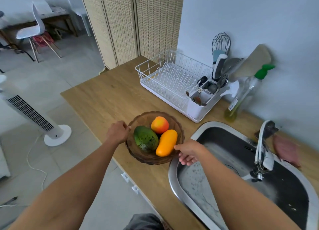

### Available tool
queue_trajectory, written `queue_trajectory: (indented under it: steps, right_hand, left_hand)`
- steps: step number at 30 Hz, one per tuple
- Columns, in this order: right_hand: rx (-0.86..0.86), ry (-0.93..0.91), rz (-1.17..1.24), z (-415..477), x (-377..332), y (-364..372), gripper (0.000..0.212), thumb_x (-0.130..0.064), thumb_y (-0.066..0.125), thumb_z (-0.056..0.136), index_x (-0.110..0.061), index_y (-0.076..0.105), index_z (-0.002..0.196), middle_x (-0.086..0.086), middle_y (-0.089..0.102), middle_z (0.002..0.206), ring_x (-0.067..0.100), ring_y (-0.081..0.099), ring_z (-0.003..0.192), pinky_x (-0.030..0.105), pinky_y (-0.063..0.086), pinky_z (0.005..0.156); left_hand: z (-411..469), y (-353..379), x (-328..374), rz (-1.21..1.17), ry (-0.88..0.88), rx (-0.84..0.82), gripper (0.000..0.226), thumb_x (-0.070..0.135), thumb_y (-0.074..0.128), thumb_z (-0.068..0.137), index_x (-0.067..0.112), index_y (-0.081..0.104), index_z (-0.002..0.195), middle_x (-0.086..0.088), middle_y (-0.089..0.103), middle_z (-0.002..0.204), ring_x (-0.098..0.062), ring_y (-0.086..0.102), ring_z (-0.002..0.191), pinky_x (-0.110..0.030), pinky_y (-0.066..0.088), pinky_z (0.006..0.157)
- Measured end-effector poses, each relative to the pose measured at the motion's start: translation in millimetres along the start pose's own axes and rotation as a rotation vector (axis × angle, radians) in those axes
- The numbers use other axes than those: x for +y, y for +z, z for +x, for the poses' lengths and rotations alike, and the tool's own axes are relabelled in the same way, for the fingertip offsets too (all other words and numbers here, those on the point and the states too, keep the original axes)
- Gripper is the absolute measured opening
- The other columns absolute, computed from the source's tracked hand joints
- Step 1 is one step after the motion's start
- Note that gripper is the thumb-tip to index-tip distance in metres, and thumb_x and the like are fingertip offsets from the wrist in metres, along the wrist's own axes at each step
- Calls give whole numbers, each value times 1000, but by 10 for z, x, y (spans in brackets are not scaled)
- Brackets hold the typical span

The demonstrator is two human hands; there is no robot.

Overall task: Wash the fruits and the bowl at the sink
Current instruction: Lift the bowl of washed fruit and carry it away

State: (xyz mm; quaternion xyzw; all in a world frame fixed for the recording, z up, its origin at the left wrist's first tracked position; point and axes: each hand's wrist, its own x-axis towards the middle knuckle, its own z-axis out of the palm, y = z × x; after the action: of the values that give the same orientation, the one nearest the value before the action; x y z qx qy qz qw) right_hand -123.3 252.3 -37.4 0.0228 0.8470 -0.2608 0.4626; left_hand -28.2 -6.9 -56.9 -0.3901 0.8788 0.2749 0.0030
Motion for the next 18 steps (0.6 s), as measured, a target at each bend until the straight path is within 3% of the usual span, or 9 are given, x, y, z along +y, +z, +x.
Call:
queue_trajectory:
  steps: [2, 4, 7, 10, 12, 15, 16, 18]
  right_hand:
    - [137, -22, -11, 90, 42, -70, 47, -50, 48, 94, -5, 63, 93, 11, 69, 75, 22, 64, 60, 32, 56, 61]
    - [346, -128, 6, 196, 59, -69, 45, -48, 43, 94, -8, 64, 97, 13, 71, 85, 28, 68, 71, 40, 61, 73]
    - [408, -232, -45, 253, 82, 26, 36, -39, 43, 95, -10, 65, 95, 14, 72, 97, 31, 69, 87, 43, 58, 82]
    - [254, -233, -70, 124, 125, 79, 33, -31, 51, 93, -9, 68, 75, 5, 72, 69, 16, 63, 58, 31, 54, 64]
    - [28, -171, -23, 12, 162, 44, 31, -32, 56, 92, -6, 71, 83, 3, 71, 65, 12, 56, 50, 25, 45, 52]
    - [-340, -75, 2, -115, 262, -73, 37, -44, 57, 94, -9, 70, 97, 1, 70, 74, 9, 53, 55, 21, 37, 53]
    - [-376, -69, 19, -116, 291, -112, 40, -45, 55, 95, -8, 68, 103, 1, 68, 75, 9, 52, 56, 21, 36, 53]
    - [-259, -77, 148, -91, 295, -181, 44, -44, 56, 95, -4, 64, 111, 4, 66, 75, 11, 51, 53, 22, 35, 49]
  left_hand:
    - [50, -28, 21, -64, 10, 12, 18, 31, 58, 94, 13, 62, 98, -15, 70, 101, -33, 63, 96, -36, 48, 74]
    - [72, -46, 31, -82, 25, 6, 14, 27, 59, 92, 14, 62, 97, -14, 71, 96, -32, 64, 94, -36, 49, 74]
    - [80, -55, 35, -106, 45, -24, 15, 21, 61, 91, 11, 63, 102, -13, 71, 91, -31, 64, 91, -34, 49, 71]
    - [111, -60, 99, -117, 82, -28, 16, 12, 59, 90, 8, 65, 104, -12, 69, 86, -32, 64, 90, -33, 47, 71]
    - [163, -49, 204, -107, 135, -34, 22, 10, 56, 90, 6, 64, 111, -13, 68, 96, -32, 63, 98, -35, 48, 78]
    - [239, -35, 378, -170, 217, -84, 37, 9, 51, 94, 7, 54, 131, -13, 64, 117, -29, 59, 106, -34, 45, 88]
    - [254, -38, 415, -214, 236, -79, 40, 8, 50, 94, 9, 52, 134, -12, 62, 122, -26, 58, 104, -32, 45, 87]
    - [248, -49, 442, -256, 242, 10, 36, 8, 49, 94, 9, 54, 130, -12, 61, 121, -22, 56, 98, -32, 44, 82]
